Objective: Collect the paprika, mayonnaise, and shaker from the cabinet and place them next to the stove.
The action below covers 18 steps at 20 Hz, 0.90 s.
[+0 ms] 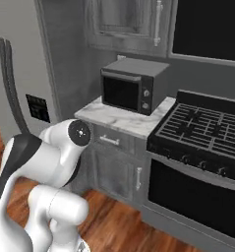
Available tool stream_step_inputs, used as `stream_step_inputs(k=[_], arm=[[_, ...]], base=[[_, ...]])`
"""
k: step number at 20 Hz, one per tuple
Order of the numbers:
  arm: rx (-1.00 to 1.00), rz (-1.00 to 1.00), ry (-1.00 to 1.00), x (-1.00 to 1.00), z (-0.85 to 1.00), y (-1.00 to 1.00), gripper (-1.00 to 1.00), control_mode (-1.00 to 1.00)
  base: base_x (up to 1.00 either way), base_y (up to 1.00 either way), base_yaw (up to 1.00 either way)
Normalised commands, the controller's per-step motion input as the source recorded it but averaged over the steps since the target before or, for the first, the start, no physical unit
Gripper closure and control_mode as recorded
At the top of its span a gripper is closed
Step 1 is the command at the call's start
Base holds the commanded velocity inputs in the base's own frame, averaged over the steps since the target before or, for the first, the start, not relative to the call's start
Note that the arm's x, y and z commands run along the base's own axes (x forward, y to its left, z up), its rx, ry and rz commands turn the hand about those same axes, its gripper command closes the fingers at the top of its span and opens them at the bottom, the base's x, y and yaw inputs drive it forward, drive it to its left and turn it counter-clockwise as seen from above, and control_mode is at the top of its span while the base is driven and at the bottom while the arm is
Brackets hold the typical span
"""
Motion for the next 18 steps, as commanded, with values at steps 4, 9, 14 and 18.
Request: stream_step_inputs(k=[4,9,14,18], arm=[[0.0,0.0,0.0,0.0,0.0,0.0,-1.0,1.0],[0.0,0.0,0.0,0.0,0.0,0.0,-1.0,1.0],[0.0,0.0,0.0,0.0,0.0,0.0,-1.0,1.0],[0.0,0.0,0.0,0.0,0.0,0.0,-1.0,1.0]], base=[[0.0,0.72,0.52],[0.0,0.7,0.53],[0.0,0.72,0.53],[0.0,0.76,0.53]])
